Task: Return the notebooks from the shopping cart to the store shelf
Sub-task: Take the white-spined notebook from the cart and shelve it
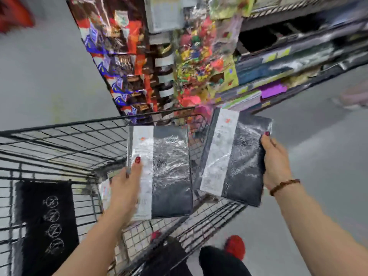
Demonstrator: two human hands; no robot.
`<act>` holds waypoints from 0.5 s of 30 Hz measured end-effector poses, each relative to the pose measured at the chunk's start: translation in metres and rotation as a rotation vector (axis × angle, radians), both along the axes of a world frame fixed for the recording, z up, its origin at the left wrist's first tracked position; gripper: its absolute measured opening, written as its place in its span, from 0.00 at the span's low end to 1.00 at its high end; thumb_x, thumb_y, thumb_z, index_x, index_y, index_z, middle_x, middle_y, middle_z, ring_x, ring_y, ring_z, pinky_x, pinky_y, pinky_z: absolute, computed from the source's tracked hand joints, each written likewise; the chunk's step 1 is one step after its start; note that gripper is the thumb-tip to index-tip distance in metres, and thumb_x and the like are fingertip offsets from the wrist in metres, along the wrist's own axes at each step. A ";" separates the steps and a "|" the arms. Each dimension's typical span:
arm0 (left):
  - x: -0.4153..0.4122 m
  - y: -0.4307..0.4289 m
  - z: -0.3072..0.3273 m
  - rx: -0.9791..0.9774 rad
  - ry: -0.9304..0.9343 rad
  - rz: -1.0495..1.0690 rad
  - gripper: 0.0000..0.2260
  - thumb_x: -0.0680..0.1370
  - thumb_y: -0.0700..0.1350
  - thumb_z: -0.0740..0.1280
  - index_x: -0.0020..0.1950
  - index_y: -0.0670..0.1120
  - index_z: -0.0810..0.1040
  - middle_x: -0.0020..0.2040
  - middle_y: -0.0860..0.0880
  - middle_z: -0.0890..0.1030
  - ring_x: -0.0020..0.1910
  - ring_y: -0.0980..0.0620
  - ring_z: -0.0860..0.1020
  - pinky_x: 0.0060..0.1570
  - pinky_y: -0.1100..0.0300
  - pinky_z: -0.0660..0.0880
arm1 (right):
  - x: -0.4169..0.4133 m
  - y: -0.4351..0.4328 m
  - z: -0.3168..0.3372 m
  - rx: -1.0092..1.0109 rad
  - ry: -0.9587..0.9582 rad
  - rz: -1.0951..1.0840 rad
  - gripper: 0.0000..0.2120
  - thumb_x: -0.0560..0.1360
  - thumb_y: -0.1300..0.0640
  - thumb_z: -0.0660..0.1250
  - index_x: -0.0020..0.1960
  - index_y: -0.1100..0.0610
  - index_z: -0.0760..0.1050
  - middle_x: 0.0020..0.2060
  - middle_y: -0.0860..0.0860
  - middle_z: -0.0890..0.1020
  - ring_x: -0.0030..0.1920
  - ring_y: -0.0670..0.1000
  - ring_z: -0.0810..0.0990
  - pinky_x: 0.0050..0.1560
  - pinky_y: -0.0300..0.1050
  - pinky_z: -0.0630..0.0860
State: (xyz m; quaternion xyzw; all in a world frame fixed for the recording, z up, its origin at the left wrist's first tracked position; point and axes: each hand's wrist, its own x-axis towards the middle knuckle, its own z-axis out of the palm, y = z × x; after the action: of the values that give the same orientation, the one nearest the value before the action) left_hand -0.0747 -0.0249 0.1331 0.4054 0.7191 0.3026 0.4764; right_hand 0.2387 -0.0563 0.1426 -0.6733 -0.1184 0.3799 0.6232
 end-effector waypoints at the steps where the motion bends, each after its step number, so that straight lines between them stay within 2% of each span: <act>1: 0.019 -0.001 0.005 0.015 0.006 -0.020 0.38 0.74 0.68 0.58 0.69 0.37 0.65 0.43 0.39 0.78 0.36 0.47 0.76 0.39 0.51 0.77 | 0.016 -0.006 0.008 0.001 -0.002 0.000 0.09 0.79 0.54 0.62 0.42 0.54 0.76 0.26 0.44 0.82 0.27 0.43 0.80 0.28 0.36 0.76; 2: 0.039 -0.003 0.011 0.022 0.018 -0.052 0.38 0.74 0.68 0.57 0.69 0.38 0.66 0.50 0.38 0.79 0.41 0.48 0.77 0.48 0.49 0.77 | 0.036 -0.014 0.009 0.005 0.005 0.001 0.09 0.79 0.54 0.62 0.42 0.54 0.76 0.27 0.45 0.82 0.27 0.44 0.80 0.28 0.37 0.77; 3: 0.060 -0.006 0.018 0.038 0.044 -0.086 0.36 0.75 0.68 0.56 0.67 0.38 0.69 0.55 0.39 0.78 0.48 0.48 0.77 0.57 0.53 0.73 | 0.053 -0.022 0.016 0.006 0.017 0.001 0.08 0.79 0.54 0.62 0.43 0.54 0.77 0.28 0.45 0.83 0.29 0.45 0.81 0.30 0.39 0.79; 4: 0.082 -0.009 0.024 0.054 0.069 -0.112 0.32 0.76 0.65 0.56 0.61 0.37 0.72 0.52 0.43 0.78 0.49 0.49 0.76 0.57 0.62 0.70 | 0.074 -0.031 0.019 0.019 0.027 0.011 0.08 0.79 0.54 0.62 0.44 0.55 0.77 0.29 0.46 0.83 0.30 0.45 0.81 0.32 0.41 0.79; 5: 0.107 -0.012 0.029 0.074 0.082 -0.122 0.26 0.78 0.62 0.56 0.54 0.38 0.73 0.45 0.46 0.76 0.44 0.51 0.74 0.48 0.67 0.70 | 0.094 -0.041 0.024 0.030 0.026 0.010 0.08 0.79 0.55 0.62 0.45 0.55 0.78 0.31 0.46 0.84 0.31 0.46 0.82 0.34 0.41 0.80; 7: 0.155 -0.020 0.036 0.079 0.080 -0.142 0.21 0.79 0.59 0.58 0.46 0.40 0.72 0.36 0.48 0.70 0.35 0.50 0.69 0.33 0.60 0.67 | 0.136 -0.060 0.030 0.029 0.035 0.003 0.07 0.78 0.56 0.63 0.46 0.56 0.78 0.32 0.47 0.84 0.33 0.46 0.82 0.35 0.40 0.80; 8: 0.177 -0.025 0.040 0.067 0.067 -0.156 0.20 0.79 0.59 0.58 0.44 0.42 0.71 0.35 0.48 0.69 0.34 0.49 0.68 0.31 0.58 0.64 | 0.156 -0.070 0.035 0.031 0.037 -0.001 0.07 0.78 0.56 0.63 0.46 0.56 0.79 0.32 0.48 0.84 0.33 0.47 0.82 0.35 0.40 0.80; 11: 0.236 -0.037 0.039 0.075 -0.029 -0.186 0.18 0.78 0.61 0.59 0.39 0.48 0.70 0.34 0.48 0.70 0.33 0.50 0.67 0.34 0.57 0.64 | 0.215 -0.096 0.043 0.015 0.019 -0.039 0.10 0.78 0.55 0.63 0.49 0.61 0.79 0.32 0.51 0.82 0.32 0.51 0.80 0.36 0.43 0.77; 13: 0.269 -0.042 0.041 0.085 -0.059 -0.219 0.16 0.78 0.61 0.60 0.41 0.49 0.72 0.35 0.48 0.71 0.34 0.50 0.68 0.35 0.57 0.65 | 0.248 -0.111 0.048 0.027 0.027 -0.068 0.13 0.78 0.54 0.64 0.49 0.64 0.78 0.35 0.57 0.81 0.36 0.54 0.78 0.41 0.48 0.76; 15: 0.297 -0.043 0.042 0.102 -0.074 -0.246 0.17 0.78 0.60 0.60 0.44 0.47 0.75 0.35 0.47 0.71 0.34 0.49 0.68 0.35 0.57 0.65 | 0.277 -0.120 0.052 0.034 0.060 -0.098 0.16 0.76 0.50 0.65 0.50 0.64 0.78 0.41 0.61 0.76 0.42 0.58 0.73 0.46 0.55 0.71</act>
State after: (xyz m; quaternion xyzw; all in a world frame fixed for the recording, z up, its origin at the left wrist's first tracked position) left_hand 0.2225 -0.0677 0.1754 0.5029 0.6297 0.2926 0.5148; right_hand 0.5156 -0.1761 0.1944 -0.6560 -0.0729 0.3669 0.6555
